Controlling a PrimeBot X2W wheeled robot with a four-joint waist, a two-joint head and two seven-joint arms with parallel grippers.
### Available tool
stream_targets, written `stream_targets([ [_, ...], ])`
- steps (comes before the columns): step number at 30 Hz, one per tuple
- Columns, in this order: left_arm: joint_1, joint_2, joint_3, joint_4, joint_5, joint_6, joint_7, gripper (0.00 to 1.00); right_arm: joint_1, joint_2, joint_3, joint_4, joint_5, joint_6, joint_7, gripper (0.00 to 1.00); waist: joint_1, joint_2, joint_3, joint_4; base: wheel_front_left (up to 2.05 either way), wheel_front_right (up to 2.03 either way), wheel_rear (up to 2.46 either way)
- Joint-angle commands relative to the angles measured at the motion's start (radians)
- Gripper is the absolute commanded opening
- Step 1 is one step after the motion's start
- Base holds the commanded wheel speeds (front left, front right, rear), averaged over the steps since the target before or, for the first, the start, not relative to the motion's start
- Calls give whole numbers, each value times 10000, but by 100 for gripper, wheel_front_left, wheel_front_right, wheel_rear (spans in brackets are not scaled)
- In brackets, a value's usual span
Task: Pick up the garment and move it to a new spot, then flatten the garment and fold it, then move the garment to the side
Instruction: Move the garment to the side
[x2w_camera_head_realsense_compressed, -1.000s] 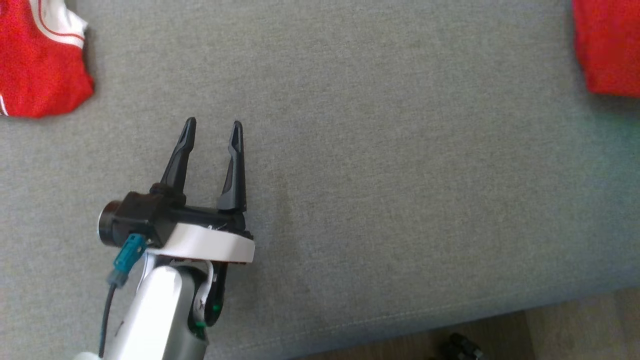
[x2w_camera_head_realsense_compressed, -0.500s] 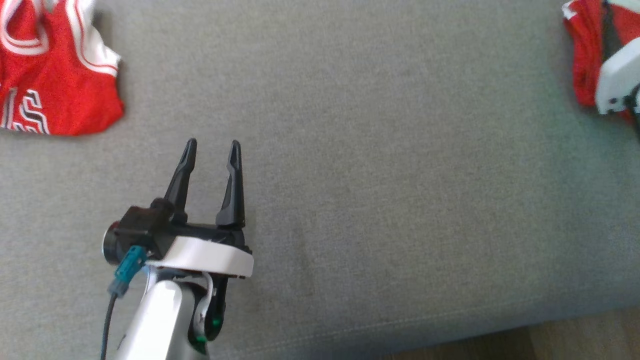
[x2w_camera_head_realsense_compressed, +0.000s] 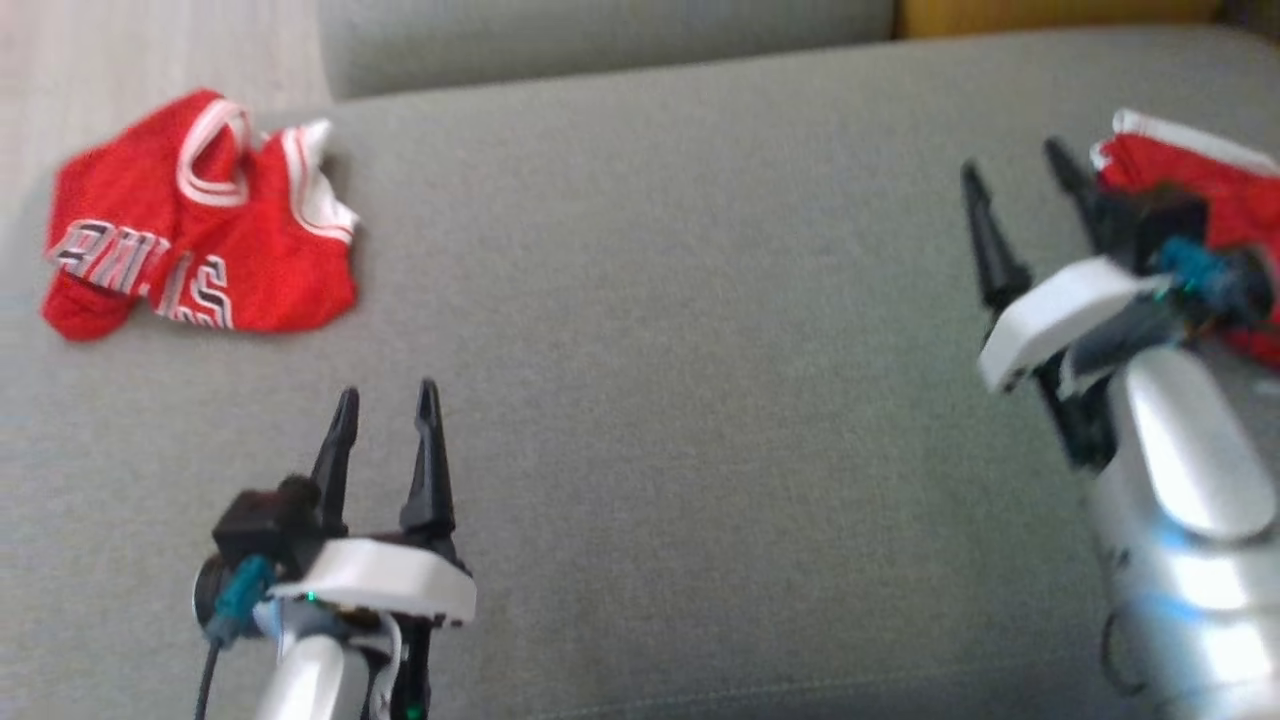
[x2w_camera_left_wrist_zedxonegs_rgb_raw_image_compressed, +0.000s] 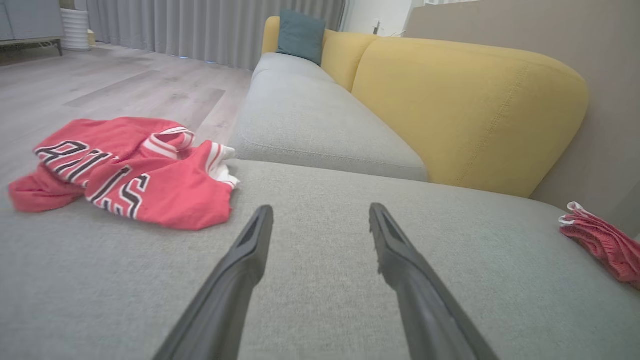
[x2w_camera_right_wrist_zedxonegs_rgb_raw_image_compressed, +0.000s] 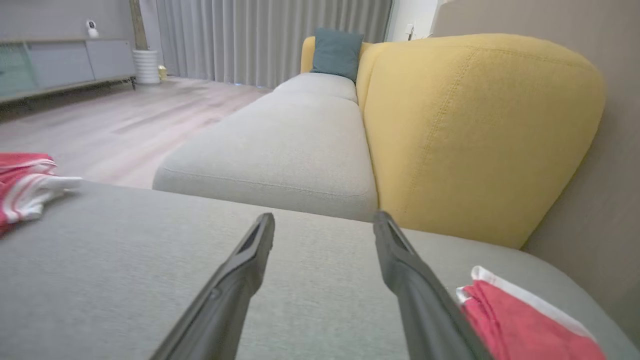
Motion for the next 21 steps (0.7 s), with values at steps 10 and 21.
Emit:
stream_targets([
  [10,789,-23,558,-234,-135,137,-122,100,3017,1183,-322,-2427,430,-9,-433,100,1,-1,-1160,680,0,0,0],
  [21,1127,-25,502,-260,-350,162,-122,100,5143,1344,-487,-3988,1064,-9,-685,100,1,-1,-1239,866,0,0,0],
])
